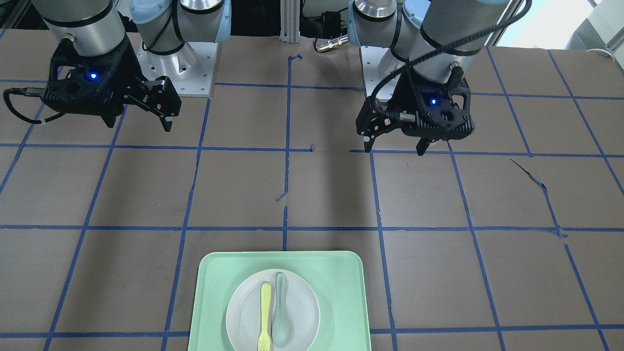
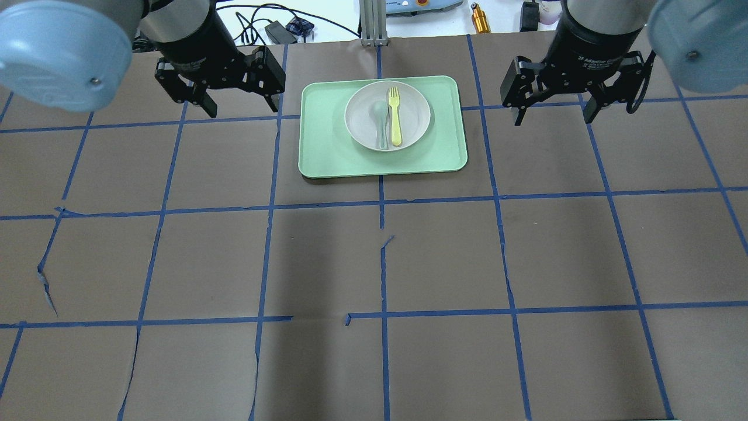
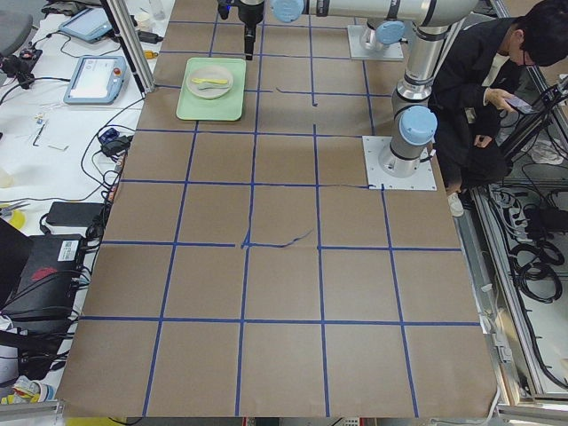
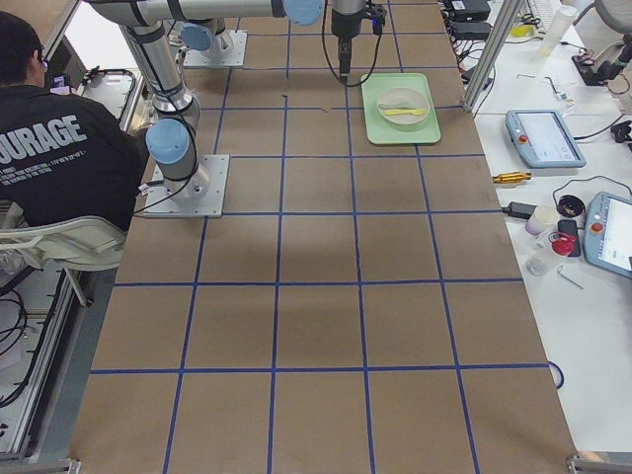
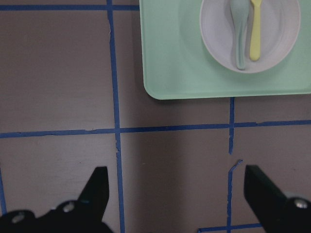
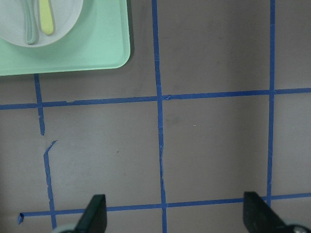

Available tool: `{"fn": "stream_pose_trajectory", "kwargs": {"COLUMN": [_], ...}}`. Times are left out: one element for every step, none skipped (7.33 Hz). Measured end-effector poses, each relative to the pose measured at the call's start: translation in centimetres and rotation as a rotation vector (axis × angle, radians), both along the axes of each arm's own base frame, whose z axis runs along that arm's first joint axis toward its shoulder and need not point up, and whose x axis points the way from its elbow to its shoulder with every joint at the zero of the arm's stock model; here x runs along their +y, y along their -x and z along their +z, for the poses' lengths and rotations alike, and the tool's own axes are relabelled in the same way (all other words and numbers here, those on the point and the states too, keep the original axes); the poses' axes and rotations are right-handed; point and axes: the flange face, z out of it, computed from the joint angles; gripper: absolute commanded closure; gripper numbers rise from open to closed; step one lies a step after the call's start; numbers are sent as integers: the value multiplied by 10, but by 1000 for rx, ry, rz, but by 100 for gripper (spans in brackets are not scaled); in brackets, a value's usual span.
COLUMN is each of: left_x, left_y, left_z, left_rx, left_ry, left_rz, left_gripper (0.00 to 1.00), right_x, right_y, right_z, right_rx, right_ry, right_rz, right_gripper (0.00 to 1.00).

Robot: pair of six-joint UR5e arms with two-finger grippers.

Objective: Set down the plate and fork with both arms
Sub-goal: 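Open the left gripper and raise it away from the tray, then move the right gripper over the plate and lower onto the yellow fork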

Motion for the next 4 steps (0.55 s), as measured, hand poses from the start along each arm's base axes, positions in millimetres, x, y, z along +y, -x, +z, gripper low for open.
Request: {"fn": "stream_pose_trajectory", "kwargs": {"left_x": [26, 38, 42, 43], "left_y": [-4, -7, -8, -9], "left_z": [-5, -6, -5, -4], "left_rx": [-21, -31, -37, -40], "left_ry": [-6, -2, 0, 1], "left_rz": [9, 20, 24, 25], "left_gripper": [0, 0, 0, 0], "right_x": [-1, -4, -16, -39], "right_y": [0, 0, -2, -11], "right_z": [0, 0, -3, -10], "right_rx": [2, 5, 8, 13], "right_ry": [2, 17, 42, 58], "right_rz": [1, 3, 10, 33], "right_gripper": [0, 0, 0, 0]}}
